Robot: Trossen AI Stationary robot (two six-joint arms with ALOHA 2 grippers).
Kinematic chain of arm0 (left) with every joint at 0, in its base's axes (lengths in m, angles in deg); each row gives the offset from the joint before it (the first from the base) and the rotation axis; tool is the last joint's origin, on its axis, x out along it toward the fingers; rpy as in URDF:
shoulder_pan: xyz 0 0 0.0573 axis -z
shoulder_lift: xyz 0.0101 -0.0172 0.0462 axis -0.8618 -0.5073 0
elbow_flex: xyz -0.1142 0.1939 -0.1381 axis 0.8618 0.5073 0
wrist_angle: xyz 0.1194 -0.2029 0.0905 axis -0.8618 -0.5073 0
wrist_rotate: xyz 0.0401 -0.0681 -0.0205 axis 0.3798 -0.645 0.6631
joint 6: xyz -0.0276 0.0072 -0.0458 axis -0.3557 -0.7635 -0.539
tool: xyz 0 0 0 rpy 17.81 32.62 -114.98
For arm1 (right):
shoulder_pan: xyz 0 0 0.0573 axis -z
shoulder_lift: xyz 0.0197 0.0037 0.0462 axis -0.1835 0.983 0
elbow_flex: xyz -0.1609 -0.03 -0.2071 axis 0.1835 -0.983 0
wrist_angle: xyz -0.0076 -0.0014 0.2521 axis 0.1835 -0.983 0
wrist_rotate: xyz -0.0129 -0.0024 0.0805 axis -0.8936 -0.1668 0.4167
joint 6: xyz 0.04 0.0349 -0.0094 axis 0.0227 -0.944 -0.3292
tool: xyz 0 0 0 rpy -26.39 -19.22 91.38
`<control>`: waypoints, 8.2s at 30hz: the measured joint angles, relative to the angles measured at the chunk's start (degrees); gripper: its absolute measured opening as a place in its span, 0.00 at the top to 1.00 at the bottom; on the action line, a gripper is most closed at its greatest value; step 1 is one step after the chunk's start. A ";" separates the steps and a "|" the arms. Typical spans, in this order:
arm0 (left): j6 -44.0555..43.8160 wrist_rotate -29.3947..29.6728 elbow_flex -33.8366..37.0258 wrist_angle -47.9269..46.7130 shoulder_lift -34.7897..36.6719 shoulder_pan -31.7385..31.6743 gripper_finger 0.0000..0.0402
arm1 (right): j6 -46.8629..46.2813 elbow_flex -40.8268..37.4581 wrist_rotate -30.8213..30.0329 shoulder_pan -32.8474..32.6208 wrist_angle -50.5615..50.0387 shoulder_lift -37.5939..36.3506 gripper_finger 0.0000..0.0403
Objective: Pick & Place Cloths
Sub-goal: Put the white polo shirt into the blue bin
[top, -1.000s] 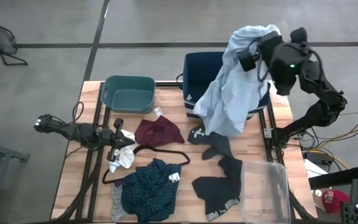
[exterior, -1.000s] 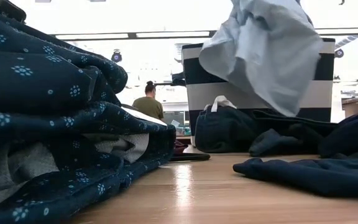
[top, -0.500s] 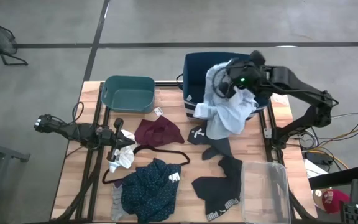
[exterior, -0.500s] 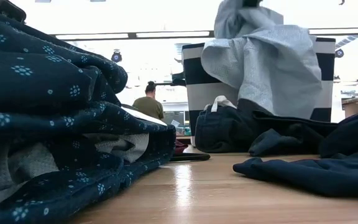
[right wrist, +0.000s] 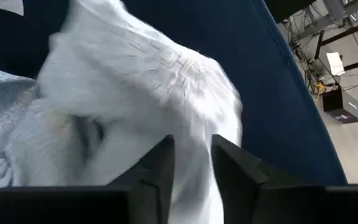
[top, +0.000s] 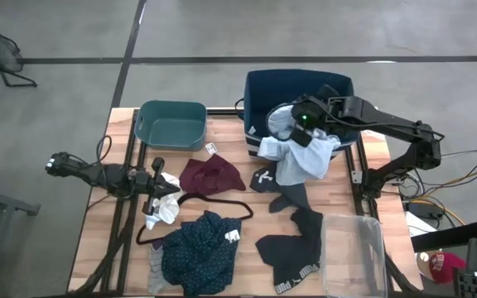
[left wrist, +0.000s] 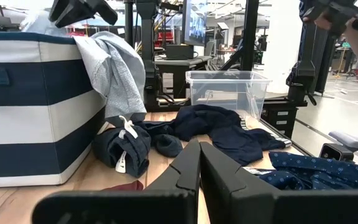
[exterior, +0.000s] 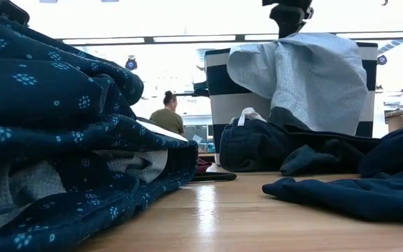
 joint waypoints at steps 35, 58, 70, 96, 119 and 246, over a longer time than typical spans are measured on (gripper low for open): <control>0.00 0.00 0.00 0.00 0.00 0.00 0.97 | -49.62 0.85 4.08 -41.02 -19.06 1.84 0.36; 0.00 0.00 -0.01 0.00 0.00 0.00 0.97 | -76.78 -27.67 7.36 -43.62 -19.16 1.68 0.19; 0.00 0.00 -0.01 0.00 0.00 0.00 0.97 | -65.74 -30.92 -4.17 -40.37 -7.83 1.69 0.30; 0.00 0.00 -0.02 0.00 0.00 0.00 0.97 | -38.39 -19.50 -10.06 -35.34 6.64 1.75 0.98; 0.00 -0.02 -0.01 0.00 0.00 0.00 0.97 | -6.35 4.77 -31.84 -21.91 6.37 1.75 0.98; 0.00 0.00 -0.01 0.00 -0.09 0.00 0.97 | -7.37 1.19 -41.00 -23.98 -10.16 5.86 0.98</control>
